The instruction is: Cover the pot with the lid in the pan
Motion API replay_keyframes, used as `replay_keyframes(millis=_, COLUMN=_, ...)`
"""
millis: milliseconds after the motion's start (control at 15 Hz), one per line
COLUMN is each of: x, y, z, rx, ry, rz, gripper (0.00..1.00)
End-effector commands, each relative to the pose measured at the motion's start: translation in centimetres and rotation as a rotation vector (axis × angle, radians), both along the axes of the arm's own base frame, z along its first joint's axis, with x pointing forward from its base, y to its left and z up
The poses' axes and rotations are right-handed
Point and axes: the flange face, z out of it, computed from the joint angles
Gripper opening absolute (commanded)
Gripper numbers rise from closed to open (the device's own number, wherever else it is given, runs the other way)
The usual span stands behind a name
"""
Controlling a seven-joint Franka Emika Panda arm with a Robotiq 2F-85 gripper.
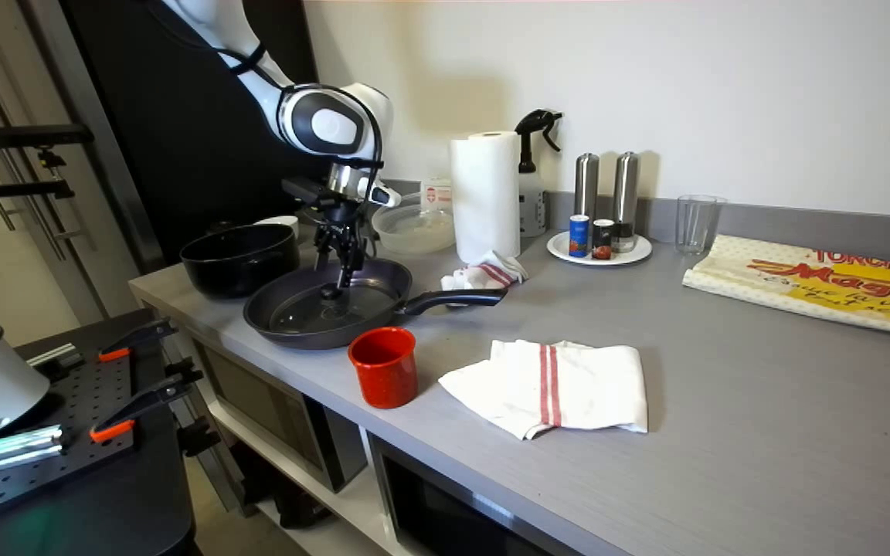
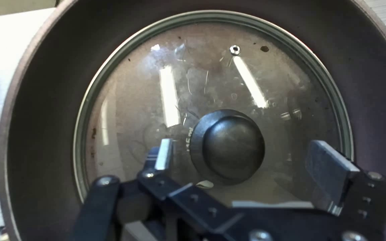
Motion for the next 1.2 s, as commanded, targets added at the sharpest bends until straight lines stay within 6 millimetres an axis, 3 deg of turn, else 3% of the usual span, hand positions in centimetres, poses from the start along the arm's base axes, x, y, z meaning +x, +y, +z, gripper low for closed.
replay_keyframes(millis=0, x=0.5, y=0.5, z=-1.0, rx=-0.008, ry=-0.001, rz=-0.01, gripper=1.0)
replay_keyframes(millis=467, x=0.8, y=0.6, z=-2.0, rx=-0.018, ry=0.013, rz=-0.018, gripper=0.97)
replay_keyframes(millis=600, x=0.9, y=0.7, z=-2.1, rx=-0.019, ry=0.013, rz=-0.018, gripper=0.71)
replay_keyframes(millis=1000, x=1.1, y=0.8, z=-1.9, rx=-0.017, ry=0.007, rz=-0.018, gripper=0.27)
replay_keyframes(millis=1133, x=1.1, y=0.8, z=-1.8, rx=-0.018, ry=0.004, rz=-0.019, gripper=0.25)
